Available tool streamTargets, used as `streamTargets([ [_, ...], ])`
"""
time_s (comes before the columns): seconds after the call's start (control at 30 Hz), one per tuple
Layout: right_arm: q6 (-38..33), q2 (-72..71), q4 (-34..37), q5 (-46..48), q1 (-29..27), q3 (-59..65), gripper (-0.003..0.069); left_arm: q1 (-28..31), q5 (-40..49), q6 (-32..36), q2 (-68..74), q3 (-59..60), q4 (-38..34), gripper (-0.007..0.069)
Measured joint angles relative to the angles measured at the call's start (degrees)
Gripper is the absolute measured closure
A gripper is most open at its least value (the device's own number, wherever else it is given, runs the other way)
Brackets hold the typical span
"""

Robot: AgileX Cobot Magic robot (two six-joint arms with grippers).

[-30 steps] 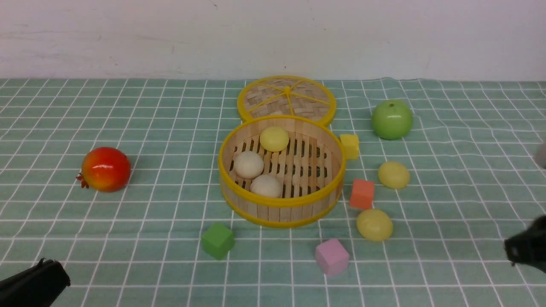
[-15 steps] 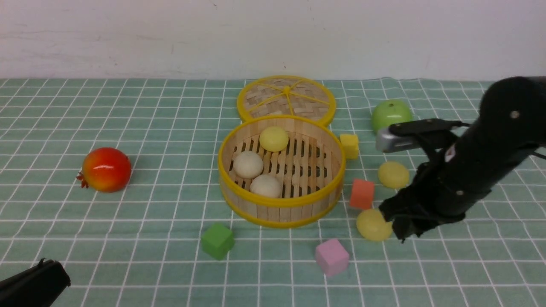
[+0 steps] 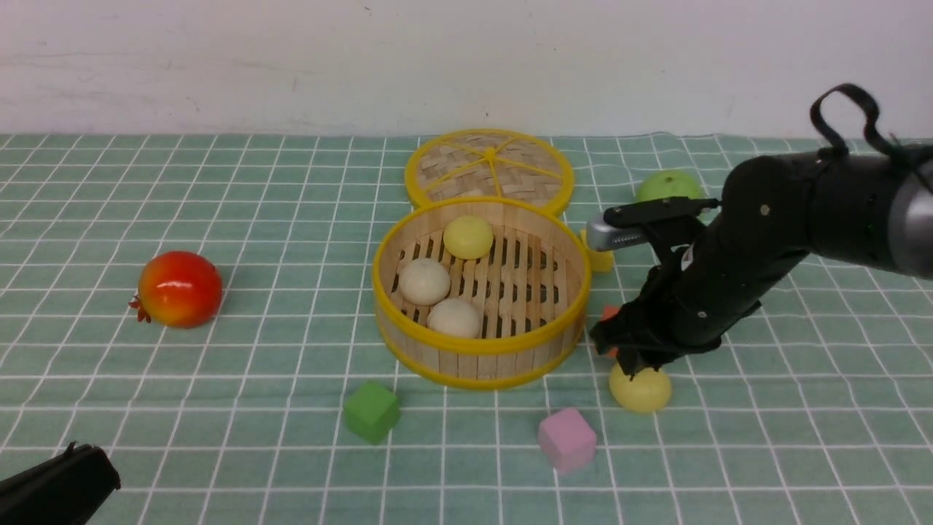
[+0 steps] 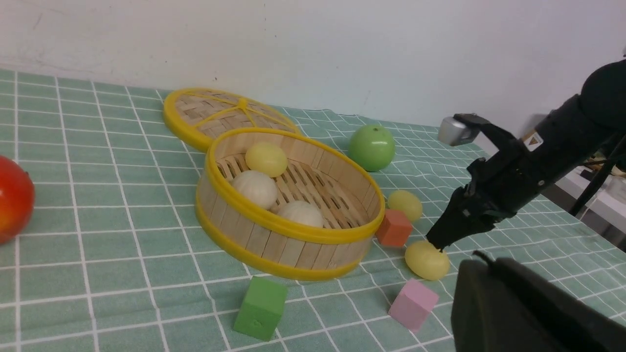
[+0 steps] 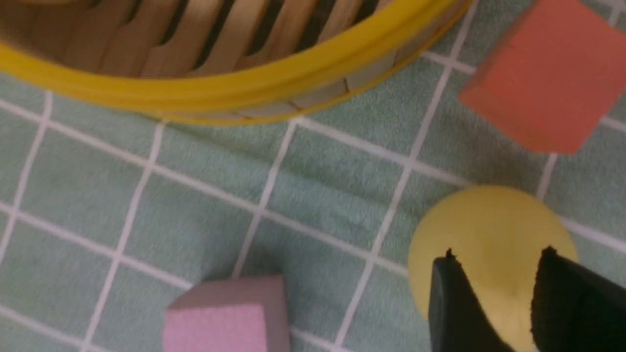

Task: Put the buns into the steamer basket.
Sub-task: Use the right arm to grab a steamed stuffed bun

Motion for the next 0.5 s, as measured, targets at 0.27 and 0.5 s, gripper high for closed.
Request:
streamTargets([
  [0.27,2.2,3.0,-0.4,-2.4,-1.1,-0.1,0.0413,0.0,0.0,0.0,0.0,0.0,0.0,0.0638],
  [0.5,2.3,3.6,-0.4,-2.8,-1.1,-0.2,0.0438,0.0,0.2,0.0,0.0,0.0,0.0,0.0638],
])
